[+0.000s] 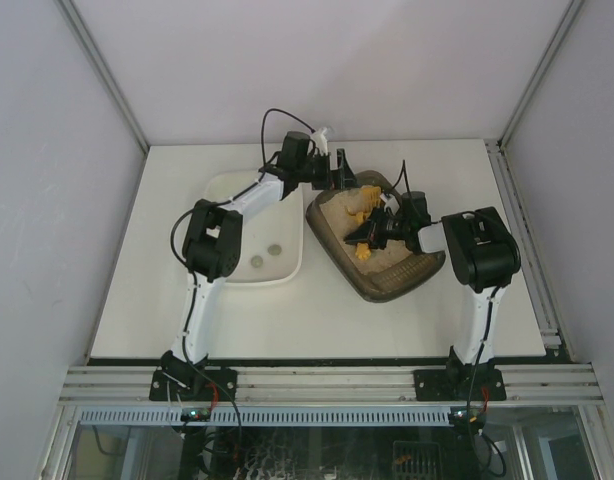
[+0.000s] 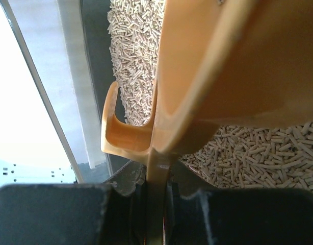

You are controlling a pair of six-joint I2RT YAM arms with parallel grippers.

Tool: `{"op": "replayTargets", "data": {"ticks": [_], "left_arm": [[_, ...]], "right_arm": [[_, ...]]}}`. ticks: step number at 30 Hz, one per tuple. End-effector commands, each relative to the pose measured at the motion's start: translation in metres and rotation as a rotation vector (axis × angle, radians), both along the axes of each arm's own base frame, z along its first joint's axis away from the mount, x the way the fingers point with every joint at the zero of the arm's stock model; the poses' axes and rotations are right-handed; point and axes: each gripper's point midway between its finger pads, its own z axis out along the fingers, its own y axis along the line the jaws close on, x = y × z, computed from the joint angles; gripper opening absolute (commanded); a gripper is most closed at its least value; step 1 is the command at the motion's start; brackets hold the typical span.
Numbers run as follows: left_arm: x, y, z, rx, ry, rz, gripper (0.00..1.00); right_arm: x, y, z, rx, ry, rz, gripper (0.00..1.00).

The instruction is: Clean the litter box

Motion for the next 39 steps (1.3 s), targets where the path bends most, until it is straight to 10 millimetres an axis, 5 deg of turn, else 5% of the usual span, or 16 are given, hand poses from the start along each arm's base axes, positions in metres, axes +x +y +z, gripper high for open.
{"op": "replayTargets", "data": {"ticks": [1,9,20,37,39], "left_arm": [[-0.055,-0.026,0.022,-0.071,0.073,-0.167,1.0],[-0.061,-0.024,0.026,-0.074,0.07,-0.175,1.0],[-0.066,-0.018,0.037,-0.076,0.045,-0.201,1.0],[-0.043,-0.01,0.062,-0.069,-0.005,-0.156,1.0],[-0.03,0.005,0.062,-0.064,-0.007,-0.121,1.0]], "right_arm": [[0.025,0.002,0.026,-0.029,-0.21,-0.026,0.0],[0.016,0.009,0.039,-0.095,-0.284,0.023,0.0],[0.0,0.001,0.022,-0.082,-0.222,0.092,0.0],[-0.028,-0.011,0.031,-0.096,-0.144,0.117,0.0],[-0.032,-0.011,0.031,-0.099,-0.132,0.124,0.0]]}}
